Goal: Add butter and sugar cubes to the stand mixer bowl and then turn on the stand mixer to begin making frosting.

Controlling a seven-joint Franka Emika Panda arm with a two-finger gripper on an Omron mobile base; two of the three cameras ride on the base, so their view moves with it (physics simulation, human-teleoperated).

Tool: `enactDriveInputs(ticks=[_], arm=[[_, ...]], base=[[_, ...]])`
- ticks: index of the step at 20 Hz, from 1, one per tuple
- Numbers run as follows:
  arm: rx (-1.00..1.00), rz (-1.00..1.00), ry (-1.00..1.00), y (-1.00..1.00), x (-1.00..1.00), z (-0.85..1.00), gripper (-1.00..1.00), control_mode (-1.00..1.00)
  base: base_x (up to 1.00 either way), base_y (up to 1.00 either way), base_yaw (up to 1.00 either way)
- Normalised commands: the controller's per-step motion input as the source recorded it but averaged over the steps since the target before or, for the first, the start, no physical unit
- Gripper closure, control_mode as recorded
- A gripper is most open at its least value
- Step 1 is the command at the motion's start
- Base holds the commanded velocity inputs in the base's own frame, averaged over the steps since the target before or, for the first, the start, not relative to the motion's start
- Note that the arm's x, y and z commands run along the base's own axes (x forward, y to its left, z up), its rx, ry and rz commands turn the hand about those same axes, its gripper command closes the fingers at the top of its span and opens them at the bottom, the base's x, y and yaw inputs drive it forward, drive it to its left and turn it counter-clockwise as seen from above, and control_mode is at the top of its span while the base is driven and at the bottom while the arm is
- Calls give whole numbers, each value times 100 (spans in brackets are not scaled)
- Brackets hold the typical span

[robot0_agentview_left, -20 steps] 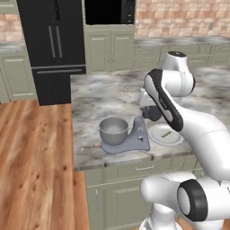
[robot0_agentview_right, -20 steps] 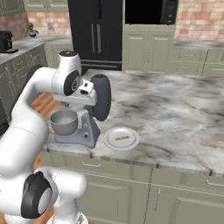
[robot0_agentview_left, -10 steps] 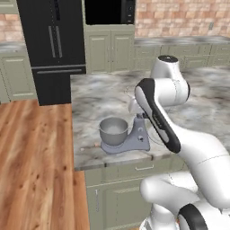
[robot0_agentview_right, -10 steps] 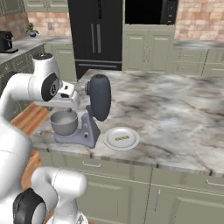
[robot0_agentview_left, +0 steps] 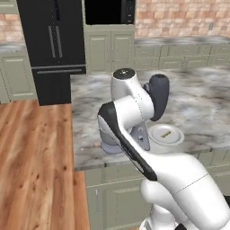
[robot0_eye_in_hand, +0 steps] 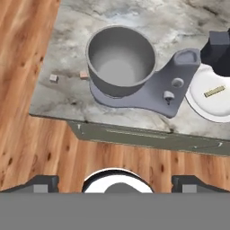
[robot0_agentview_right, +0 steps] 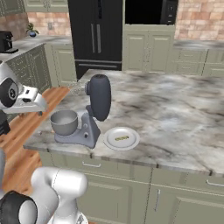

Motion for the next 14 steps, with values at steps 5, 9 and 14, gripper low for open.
enactDriveInputs(ticks=[5, 9, 14], arm=[[-3, 0, 3, 70, 0, -5, -100, -100], [0, -4, 4, 54, 0, -19, -100, -100], [0, -5, 5, 35, 5, -36, -100, -100]], base=[[0, 0, 0], [0, 0, 0], [0, 0, 0]])
